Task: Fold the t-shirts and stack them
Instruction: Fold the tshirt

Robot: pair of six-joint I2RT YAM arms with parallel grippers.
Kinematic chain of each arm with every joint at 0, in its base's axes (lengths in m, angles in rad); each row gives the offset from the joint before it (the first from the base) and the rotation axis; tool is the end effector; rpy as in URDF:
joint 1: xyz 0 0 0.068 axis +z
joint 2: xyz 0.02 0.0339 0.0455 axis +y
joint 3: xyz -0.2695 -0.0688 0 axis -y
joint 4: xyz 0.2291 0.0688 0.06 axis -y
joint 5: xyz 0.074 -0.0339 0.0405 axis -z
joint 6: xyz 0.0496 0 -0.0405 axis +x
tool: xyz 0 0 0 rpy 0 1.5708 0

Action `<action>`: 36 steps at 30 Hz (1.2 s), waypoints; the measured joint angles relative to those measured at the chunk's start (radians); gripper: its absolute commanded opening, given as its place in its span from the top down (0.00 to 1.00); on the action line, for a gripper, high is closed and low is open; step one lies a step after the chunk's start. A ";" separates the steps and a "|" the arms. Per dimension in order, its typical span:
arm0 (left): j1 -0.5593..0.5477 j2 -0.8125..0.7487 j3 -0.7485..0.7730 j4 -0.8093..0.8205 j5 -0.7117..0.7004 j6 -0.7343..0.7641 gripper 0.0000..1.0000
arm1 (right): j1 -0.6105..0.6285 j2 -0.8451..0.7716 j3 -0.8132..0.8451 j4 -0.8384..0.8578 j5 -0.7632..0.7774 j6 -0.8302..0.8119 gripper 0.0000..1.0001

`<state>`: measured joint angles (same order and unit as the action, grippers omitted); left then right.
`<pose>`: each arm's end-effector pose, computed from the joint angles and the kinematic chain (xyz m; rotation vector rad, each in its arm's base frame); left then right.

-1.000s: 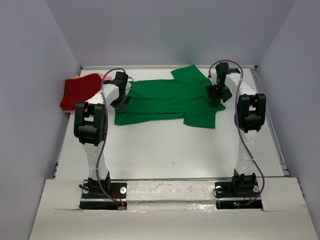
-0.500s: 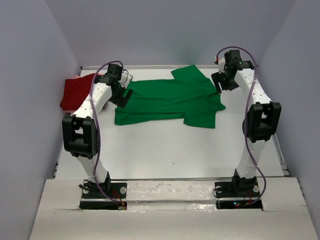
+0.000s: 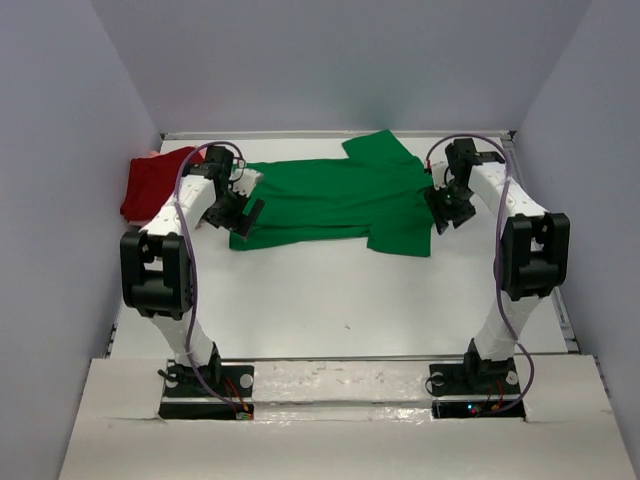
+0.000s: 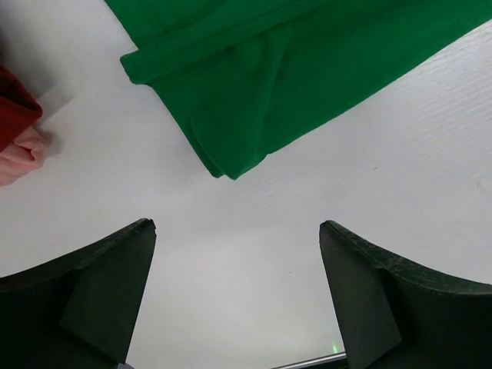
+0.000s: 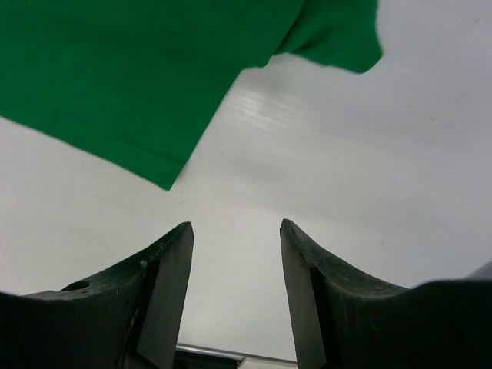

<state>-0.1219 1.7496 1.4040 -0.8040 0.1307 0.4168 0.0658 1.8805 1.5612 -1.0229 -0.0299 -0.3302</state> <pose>0.3508 -0.0495 0.2451 0.7563 2.5974 -0.0901 0.3656 0.0256 0.2349 -0.5775 2.8532 -0.0009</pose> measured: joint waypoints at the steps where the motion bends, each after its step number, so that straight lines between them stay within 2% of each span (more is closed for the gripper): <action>1: 0.002 -0.010 -0.005 0.003 0.000 0.000 0.01 | 0.000 -0.011 -0.019 -0.007 -0.014 -0.010 0.45; 10: 0.056 -0.160 -0.057 0.071 0.014 -0.008 0.01 | 0.031 -0.055 -0.064 -0.055 -0.122 -0.128 0.43; 17: 0.145 -0.230 -0.151 0.159 0.016 -0.034 0.01 | 0.167 -0.020 -0.047 -0.061 -0.165 -0.199 0.40; 24: 0.217 -0.263 -0.223 0.184 0.015 -0.029 0.01 | 0.324 0.063 -0.043 -0.023 -0.135 -0.275 0.39; 36: 0.298 -0.360 -0.309 0.230 0.055 0.000 0.01 | 0.335 0.126 -0.074 0.067 -0.018 -0.379 0.38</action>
<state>0.1761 1.3891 1.0946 -0.5743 0.1860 0.4171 0.4004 2.0060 1.4876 -0.9562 -0.0479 -0.7090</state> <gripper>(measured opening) 0.989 0.616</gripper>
